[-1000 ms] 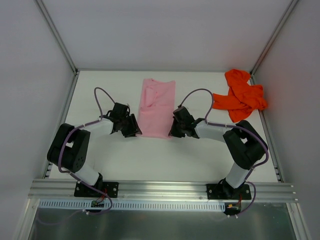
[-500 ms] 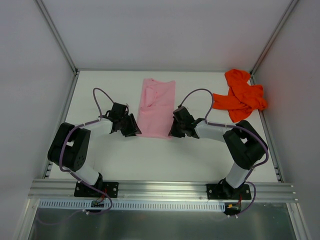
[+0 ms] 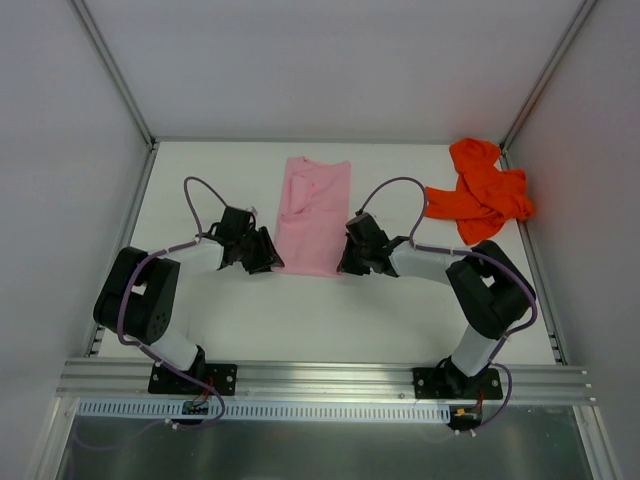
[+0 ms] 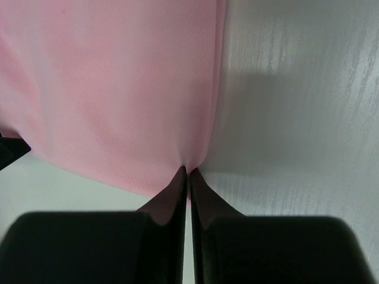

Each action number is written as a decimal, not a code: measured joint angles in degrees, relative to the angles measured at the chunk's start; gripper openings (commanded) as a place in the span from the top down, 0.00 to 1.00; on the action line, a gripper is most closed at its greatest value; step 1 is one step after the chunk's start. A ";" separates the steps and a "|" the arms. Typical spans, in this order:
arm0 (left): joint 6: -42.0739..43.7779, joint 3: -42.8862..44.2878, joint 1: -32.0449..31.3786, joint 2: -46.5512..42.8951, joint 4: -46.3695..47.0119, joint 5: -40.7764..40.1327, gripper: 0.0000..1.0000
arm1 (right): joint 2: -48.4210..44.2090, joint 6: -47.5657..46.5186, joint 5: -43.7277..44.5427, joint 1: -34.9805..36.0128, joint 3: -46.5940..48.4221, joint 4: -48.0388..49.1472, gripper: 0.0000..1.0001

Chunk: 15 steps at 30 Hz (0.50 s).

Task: Fold and stack the t-shirts
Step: Grab one side of the 2/3 rectangular tshirt with both arms

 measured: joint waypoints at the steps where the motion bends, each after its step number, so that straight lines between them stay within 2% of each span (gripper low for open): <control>1: -0.02 -0.31 0.28 -0.13 0.26 0.02 0.62 | 0.00 -0.02 0.00 0.00 0.00 0.00 0.97; 12: -0.20 -1.20 0.68 -0.44 1.29 0.15 0.62 | 0.00 -0.39 0.00 0.00 0.07 -0.04 0.97; 15: -0.42 -1.42 0.72 -0.61 1.46 0.15 0.65 | 0.00 -0.44 0.00 0.02 0.07 -0.07 0.97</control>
